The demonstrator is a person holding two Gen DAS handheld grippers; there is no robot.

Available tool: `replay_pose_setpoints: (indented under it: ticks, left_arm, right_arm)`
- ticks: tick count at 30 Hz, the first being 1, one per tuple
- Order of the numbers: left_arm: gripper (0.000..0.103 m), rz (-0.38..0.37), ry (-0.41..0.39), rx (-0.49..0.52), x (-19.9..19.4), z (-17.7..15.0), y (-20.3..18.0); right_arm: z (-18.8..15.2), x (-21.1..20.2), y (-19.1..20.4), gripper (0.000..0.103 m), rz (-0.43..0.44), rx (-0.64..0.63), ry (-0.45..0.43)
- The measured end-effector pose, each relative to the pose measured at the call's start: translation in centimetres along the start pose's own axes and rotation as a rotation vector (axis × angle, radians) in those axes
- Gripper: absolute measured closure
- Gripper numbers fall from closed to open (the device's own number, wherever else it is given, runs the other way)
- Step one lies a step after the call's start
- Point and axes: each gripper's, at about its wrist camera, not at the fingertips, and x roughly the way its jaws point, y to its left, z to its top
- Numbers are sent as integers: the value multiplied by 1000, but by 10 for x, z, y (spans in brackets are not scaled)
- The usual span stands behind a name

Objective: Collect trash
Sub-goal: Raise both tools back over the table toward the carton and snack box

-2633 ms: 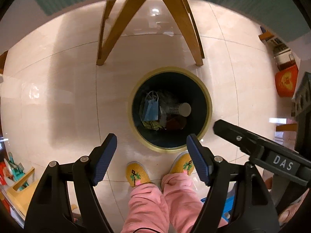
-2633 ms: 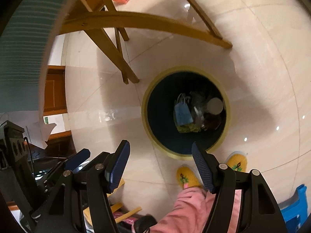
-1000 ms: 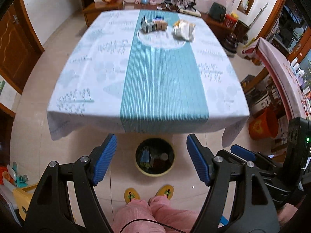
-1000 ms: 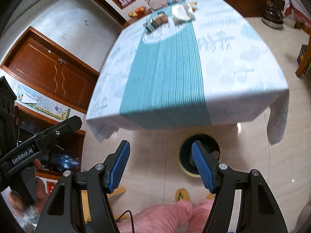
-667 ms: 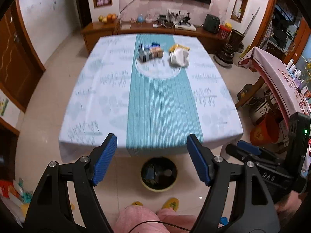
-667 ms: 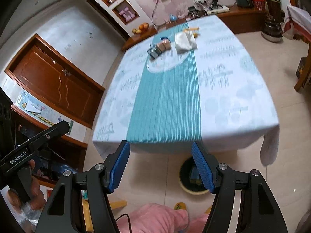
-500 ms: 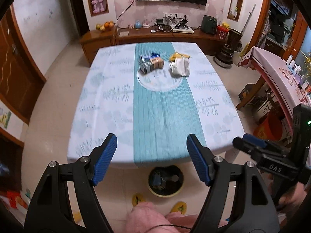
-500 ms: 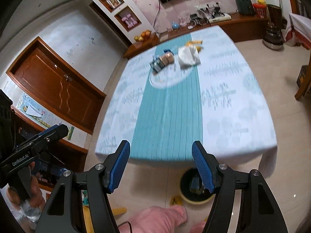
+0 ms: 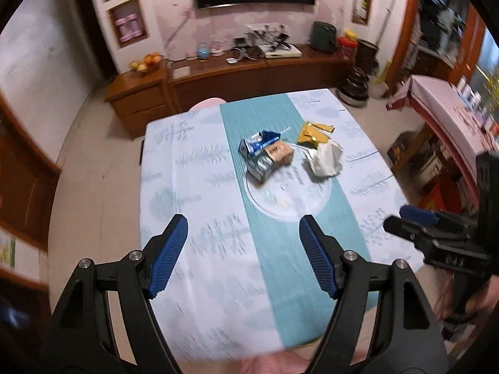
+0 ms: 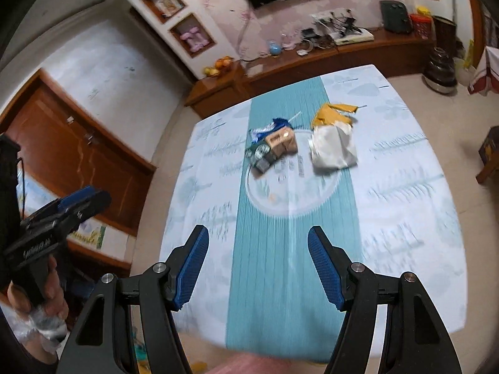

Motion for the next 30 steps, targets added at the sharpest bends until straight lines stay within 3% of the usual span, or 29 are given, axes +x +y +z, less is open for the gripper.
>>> replay_pose_setpoints:
  ticks: [6,13,21,30]
  left_arm:
    - [32,-100,85,124,93,71,53]
    - [32,-193,162,223,196,122,87]
    - [32,-294,208,238,265,143,91]
    - [32,-342,223,234,296,159,95]
  right_arm:
    - [82,108,14,36,-57,210,50]
    - [139,220,1,36,-132,413,96]
    - [160,296,-33,36,-226,579,139]
    - [142,337,-44,40,-303,638,220]
